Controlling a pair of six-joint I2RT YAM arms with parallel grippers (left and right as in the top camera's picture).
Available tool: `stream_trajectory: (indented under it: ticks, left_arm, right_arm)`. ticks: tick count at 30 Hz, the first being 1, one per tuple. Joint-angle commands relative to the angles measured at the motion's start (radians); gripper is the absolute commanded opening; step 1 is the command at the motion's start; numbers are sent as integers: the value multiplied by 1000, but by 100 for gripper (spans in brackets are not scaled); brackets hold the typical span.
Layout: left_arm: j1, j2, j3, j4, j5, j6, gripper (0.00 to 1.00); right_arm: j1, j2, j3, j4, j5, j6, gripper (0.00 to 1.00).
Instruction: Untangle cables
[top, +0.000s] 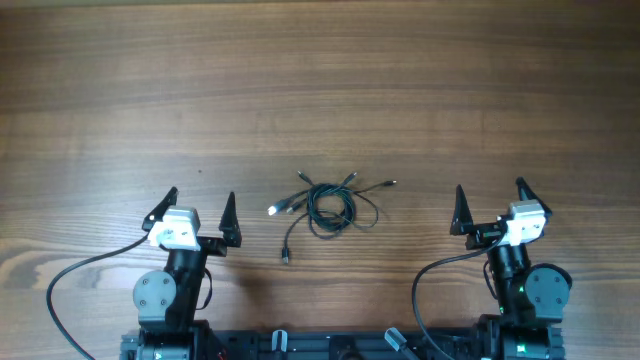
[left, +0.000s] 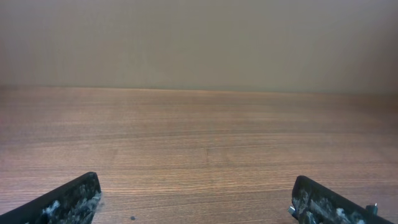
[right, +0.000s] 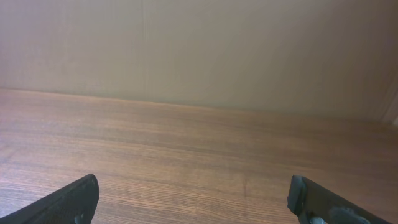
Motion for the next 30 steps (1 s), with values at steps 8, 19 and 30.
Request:
stream_trajectory:
  ticks: [8, 19, 30]
  left_arm:
    - [-4, -6, -4, -3, 18, 19, 100]
    - [-4, -6, -4, -3, 11, 19, 100]
    - [-4, -6, -4, 6, 12, 15, 100]
  right_arm:
    - [-4, -11, -1, 6, -18, -14, 100]
    - [-4, -11, -1, 6, -18, -13, 100]
    - [-4, -11, -1, 6, -18, -13, 100]
